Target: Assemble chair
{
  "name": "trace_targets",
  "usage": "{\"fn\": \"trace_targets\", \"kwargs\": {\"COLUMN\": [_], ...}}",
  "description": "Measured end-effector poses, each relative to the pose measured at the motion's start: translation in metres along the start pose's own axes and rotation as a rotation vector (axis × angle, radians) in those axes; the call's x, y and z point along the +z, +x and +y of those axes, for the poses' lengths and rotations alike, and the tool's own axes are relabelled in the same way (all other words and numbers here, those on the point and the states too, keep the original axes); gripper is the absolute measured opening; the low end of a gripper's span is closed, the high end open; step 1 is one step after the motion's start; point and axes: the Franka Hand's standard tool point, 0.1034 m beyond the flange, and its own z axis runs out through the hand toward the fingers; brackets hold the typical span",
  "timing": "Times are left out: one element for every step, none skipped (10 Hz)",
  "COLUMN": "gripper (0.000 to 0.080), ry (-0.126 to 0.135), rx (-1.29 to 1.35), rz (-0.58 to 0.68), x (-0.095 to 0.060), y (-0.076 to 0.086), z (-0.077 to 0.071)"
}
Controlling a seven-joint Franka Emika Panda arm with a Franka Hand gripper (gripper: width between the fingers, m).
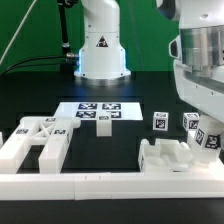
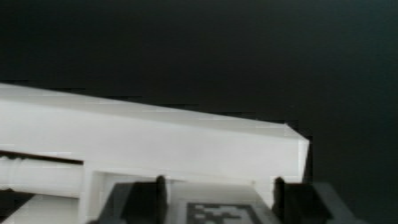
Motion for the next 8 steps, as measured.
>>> {"fn": "trace_targets", "kwargs": {"gripper": [0.0285,0.0396,0.0574,0.0574,0.0636,0.0647,0.0647,0.0647], "ry": [-0.001,-0.004,-0.011,-0.025,-0.027,-0.030,-0.026,-0.027], "rx": [-0.012,-0.120,-0.257,-0.399,-0.564,-0.683,-0.783,-0.859], "rz": [0.000,0.000,-0.002,-0.009,-0.008,-0.001,0.003,0.002], "x": [0.000,-0.001,-0.008,-0.012,-0.015,-0.019,-0.019,-0.018], "y": [0.000,0.002,0.009,0.012,0.016,0.026,0.030,0.029], "z": [0.000,0.001,0.001,0.003,0.005,0.011,0.011,0.011]}}
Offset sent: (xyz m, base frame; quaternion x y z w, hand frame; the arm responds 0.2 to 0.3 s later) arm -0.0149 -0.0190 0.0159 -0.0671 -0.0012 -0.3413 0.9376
